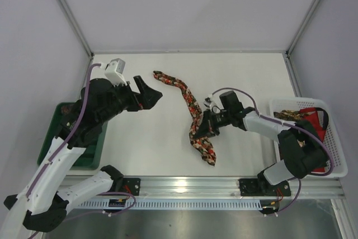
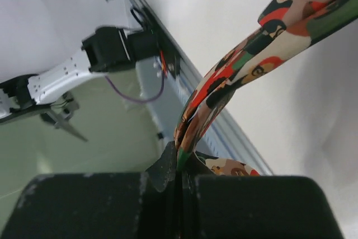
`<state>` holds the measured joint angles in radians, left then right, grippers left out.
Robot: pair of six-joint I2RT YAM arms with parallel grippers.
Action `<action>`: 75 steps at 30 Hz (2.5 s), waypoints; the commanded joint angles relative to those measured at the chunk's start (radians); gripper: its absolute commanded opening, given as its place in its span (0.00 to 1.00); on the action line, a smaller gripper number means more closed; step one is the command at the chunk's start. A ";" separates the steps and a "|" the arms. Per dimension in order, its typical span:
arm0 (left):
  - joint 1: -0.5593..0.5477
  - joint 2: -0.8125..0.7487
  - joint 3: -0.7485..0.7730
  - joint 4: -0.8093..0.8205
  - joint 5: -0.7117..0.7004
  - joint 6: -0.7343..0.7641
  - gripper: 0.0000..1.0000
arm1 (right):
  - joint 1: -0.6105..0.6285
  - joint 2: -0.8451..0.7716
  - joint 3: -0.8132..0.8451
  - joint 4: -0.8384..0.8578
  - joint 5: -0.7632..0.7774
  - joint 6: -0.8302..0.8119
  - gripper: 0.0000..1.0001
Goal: Roll the ties
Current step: Flatten the tie
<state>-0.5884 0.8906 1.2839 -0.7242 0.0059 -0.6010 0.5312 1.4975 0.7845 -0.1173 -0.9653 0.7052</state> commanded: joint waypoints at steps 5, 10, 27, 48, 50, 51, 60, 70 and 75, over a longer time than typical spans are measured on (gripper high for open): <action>0.010 0.077 0.000 0.032 0.077 0.046 1.00 | -0.250 0.021 -0.042 -0.514 0.008 -0.314 0.01; 0.012 0.100 -0.017 0.034 0.103 0.052 1.00 | -0.269 0.014 0.145 -0.713 0.371 -0.452 0.51; 0.013 0.007 -0.127 0.020 0.089 0.064 1.00 | -0.027 0.585 0.905 -0.277 0.843 -0.687 1.00; 0.028 -0.050 -0.144 -0.061 0.042 0.061 1.00 | 0.006 1.057 1.423 -0.223 0.559 -0.521 0.45; 0.033 -0.035 -0.136 -0.066 0.043 0.064 1.00 | 0.004 1.057 1.421 -0.225 0.524 -0.483 0.21; 0.036 -0.029 -0.130 -0.070 0.042 0.066 1.00 | 0.004 1.052 1.421 -0.231 0.498 -0.465 0.19; 0.071 0.010 -0.083 -0.106 0.034 0.058 1.00 | -0.002 0.908 1.138 -0.104 -0.031 -0.065 0.04; 0.085 0.076 -0.035 -0.175 -0.004 -0.039 0.98 | 0.021 0.780 0.632 0.752 -0.319 0.707 0.07; 0.085 0.154 -0.008 -0.259 -0.044 -0.059 0.97 | -0.025 0.762 0.567 0.709 -0.242 0.628 0.40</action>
<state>-0.5125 1.0016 1.2289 -0.9218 -0.0093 -0.6289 0.5449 2.3463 1.3598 0.4538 -1.2007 1.2892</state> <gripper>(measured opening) 0.974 0.322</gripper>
